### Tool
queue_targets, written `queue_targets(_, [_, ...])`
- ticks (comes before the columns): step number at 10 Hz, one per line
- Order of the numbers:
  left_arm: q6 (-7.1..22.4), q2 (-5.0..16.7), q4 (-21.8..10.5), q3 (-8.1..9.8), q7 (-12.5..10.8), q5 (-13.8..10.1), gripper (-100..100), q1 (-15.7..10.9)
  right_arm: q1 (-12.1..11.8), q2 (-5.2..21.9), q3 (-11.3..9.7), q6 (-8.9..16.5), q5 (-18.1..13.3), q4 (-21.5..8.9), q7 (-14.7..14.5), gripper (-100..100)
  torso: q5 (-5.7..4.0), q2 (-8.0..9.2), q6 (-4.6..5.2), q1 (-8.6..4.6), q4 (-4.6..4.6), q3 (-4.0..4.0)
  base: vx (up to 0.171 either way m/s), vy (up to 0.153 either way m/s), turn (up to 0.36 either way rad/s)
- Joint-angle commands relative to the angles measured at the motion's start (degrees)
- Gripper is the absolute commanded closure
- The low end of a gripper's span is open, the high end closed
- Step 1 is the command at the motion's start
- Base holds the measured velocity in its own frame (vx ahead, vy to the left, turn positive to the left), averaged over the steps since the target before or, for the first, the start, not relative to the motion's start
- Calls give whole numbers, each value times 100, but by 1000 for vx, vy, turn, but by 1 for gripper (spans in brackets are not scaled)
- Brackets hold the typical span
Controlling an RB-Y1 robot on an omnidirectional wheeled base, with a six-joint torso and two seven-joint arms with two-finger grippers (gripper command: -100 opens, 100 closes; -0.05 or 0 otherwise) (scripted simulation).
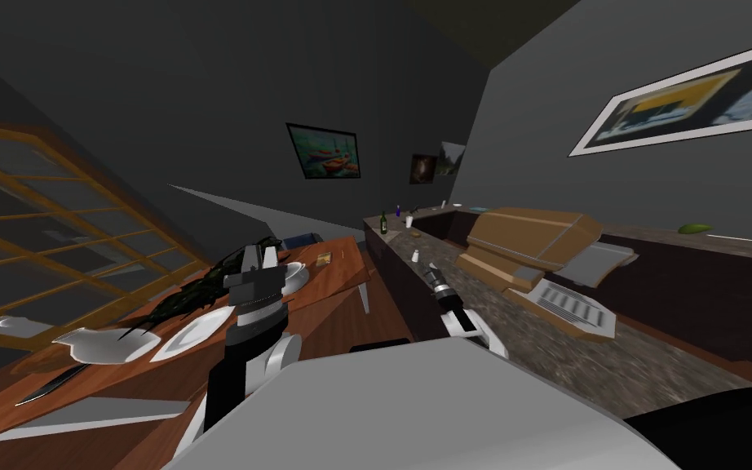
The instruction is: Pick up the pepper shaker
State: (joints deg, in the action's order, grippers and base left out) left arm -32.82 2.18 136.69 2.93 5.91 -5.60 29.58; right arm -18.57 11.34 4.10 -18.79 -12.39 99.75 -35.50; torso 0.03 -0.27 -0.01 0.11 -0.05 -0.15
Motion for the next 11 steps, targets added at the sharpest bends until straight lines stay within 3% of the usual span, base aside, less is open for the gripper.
queue_targets(1, [0,0,0,0,0,0,0,0,-35,50,116,24,-253,-213,-213,-100,0,0,0,0,0,0,82,28,2])
queue_targets(6, [0,0,0,0,0,0,0,1,-95,214,534,89,-1040,-779,-613,-100,-1,-20,0,-8,-4,-12,103,15,27])
queue_targets(11, [0,0,0,0,0,0,0,1,-180,314,921,81,-1736,-1143,-779,-100,0,-30,-2,-4,-6,-18,124,14,59])
